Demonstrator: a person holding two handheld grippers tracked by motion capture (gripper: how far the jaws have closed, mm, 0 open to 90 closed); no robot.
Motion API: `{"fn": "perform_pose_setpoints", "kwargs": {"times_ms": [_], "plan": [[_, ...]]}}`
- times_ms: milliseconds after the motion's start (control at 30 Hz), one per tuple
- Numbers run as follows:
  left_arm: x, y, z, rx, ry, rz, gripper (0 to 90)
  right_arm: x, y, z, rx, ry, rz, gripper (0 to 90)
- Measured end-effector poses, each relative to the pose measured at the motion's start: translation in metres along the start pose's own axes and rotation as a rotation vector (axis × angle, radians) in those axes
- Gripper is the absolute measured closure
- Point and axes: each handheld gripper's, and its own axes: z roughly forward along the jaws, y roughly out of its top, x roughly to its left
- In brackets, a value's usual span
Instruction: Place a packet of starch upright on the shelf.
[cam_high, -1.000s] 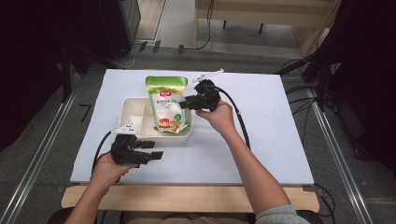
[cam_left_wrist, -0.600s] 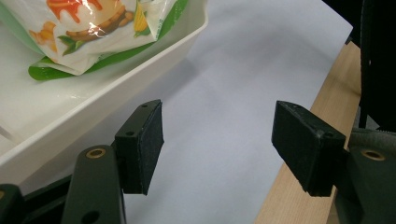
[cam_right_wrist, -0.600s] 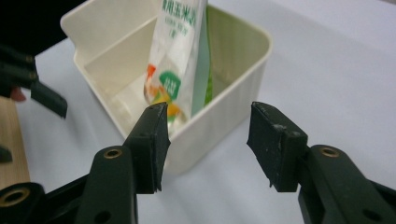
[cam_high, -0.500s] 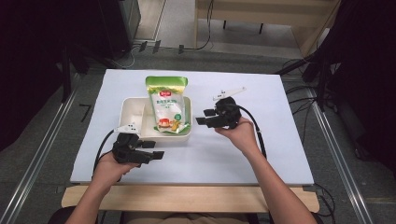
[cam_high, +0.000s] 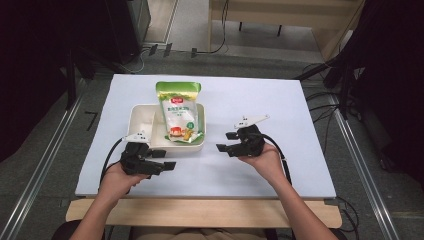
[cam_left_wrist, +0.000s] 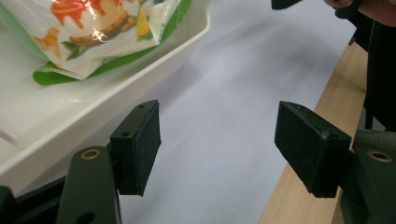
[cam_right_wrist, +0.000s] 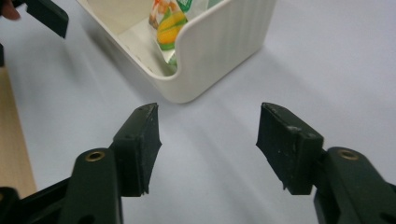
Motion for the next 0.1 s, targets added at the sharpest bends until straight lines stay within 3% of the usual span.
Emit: {"fn": "perform_pose_setpoints", "kwargs": {"times_ms": [100], "plan": [[-0.0003, -0.0002, 0.0012, 0.002, 0.007, 0.007, 31.9, 0.0017, -0.0007, 0.0029, 0.007, 0.006, -0.017, 36.3]]}}
